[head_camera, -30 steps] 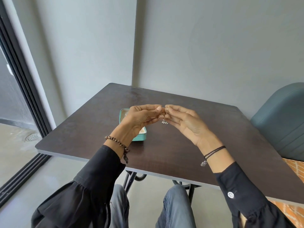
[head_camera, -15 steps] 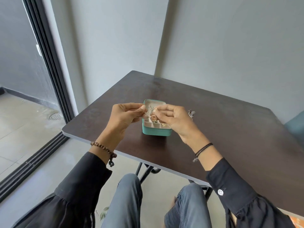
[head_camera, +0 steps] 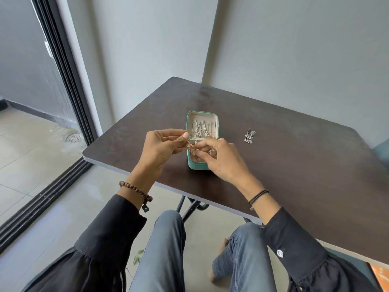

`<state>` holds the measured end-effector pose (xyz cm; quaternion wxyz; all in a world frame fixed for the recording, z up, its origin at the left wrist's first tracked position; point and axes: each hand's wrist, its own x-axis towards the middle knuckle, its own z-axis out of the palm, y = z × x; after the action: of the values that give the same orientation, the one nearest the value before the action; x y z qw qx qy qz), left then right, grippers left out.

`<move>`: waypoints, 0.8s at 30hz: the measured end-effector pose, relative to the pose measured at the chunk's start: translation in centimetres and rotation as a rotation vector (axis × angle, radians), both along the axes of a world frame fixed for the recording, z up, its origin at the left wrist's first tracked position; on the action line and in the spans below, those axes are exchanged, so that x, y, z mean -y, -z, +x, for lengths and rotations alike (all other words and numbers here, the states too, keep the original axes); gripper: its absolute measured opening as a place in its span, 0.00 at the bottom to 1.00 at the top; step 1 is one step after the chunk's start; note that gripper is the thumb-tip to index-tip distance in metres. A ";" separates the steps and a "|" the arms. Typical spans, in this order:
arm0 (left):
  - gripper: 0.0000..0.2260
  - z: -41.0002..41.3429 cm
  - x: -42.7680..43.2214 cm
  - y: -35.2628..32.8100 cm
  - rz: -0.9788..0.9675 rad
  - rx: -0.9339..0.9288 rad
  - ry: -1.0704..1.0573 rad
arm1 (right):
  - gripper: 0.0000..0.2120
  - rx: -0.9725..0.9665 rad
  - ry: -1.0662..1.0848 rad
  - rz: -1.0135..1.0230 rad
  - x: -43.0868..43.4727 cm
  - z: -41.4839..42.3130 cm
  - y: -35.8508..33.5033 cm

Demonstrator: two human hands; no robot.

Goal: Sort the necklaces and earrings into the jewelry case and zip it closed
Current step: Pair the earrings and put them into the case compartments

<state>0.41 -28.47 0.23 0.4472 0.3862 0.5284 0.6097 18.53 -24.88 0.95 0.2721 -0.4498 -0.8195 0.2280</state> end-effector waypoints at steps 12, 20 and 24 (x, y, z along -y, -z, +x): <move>0.10 1.3 -0.5 0.9 -0.041 -0.128 0.006 | 0.05 -0.153 0.096 0.007 -0.2 0.7 1.6; 0.05 2.0 -0.7 1.8 -0.143 -0.304 0.056 | 0.04 -0.167 0.094 0.001 -0.5 1.0 1.7; 0.06 2.3 -0.6 1.5 -0.117 -0.447 0.023 | 0.05 -0.162 0.095 -0.004 -0.4 1.1 1.6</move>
<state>2.71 -27.82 -1.27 0.3473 0.4910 0.6445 0.4721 19.68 -24.46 -0.61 0.3472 -0.4688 -0.7720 0.2524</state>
